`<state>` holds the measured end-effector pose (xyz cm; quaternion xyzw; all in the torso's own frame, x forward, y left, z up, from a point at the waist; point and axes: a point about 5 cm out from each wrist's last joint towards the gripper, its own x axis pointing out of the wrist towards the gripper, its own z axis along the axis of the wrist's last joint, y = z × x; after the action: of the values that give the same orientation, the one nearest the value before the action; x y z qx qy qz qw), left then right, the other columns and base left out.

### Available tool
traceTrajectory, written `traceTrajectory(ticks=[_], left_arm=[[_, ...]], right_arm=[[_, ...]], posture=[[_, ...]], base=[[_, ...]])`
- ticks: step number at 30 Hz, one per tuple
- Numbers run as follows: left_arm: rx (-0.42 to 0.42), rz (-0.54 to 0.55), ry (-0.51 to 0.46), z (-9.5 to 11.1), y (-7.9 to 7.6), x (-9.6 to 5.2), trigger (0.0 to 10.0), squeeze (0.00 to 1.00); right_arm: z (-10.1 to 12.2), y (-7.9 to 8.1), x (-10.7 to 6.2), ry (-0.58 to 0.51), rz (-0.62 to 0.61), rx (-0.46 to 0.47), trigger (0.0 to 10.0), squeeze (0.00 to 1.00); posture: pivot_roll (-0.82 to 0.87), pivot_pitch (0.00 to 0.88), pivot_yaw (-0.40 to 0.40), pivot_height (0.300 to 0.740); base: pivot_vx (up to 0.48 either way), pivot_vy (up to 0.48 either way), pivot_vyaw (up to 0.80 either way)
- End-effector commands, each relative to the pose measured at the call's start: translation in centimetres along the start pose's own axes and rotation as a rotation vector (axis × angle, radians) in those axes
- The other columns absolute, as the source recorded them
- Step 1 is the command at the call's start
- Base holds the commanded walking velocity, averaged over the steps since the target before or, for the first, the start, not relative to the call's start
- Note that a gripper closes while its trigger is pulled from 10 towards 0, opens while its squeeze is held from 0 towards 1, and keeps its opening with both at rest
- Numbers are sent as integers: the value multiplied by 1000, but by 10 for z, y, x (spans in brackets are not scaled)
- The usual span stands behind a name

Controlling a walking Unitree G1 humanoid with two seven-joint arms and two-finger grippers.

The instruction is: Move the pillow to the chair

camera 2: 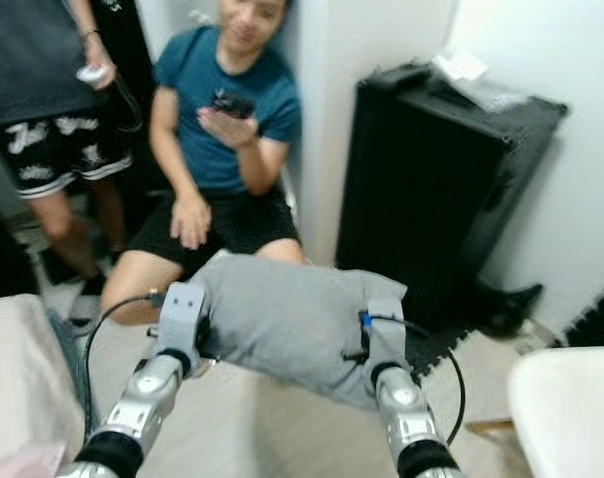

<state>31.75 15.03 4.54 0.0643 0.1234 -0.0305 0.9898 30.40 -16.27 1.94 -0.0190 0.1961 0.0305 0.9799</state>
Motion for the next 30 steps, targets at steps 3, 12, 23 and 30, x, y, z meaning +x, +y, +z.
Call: traceTrajectory(ticks=[3,12,23,30], left_arm=[[-9,3,14,-4,-3,-1,10000,0],[-12,19,26,-10,2,-5,10000,0],[40,13,101,-15,0,0,10000,0],[46,25,74,-10,0,2,10000,0]], right_arm=[[10,4,2,-27,21,-4,10000,0],[11,3,3,-24,17,-2,10000,0],[10,-1,3,-22,-6,-61,10000,0],[8,-5,4,0,-59,38,10000,0]], posture=[[-61,52,-38,740],[-70,43,-30,740],[-69,50,-9,740],[-42,59,-30,740]], base=[[0,0,-800],[0,0,-800],[0,0,-800],[0,0,-800]])
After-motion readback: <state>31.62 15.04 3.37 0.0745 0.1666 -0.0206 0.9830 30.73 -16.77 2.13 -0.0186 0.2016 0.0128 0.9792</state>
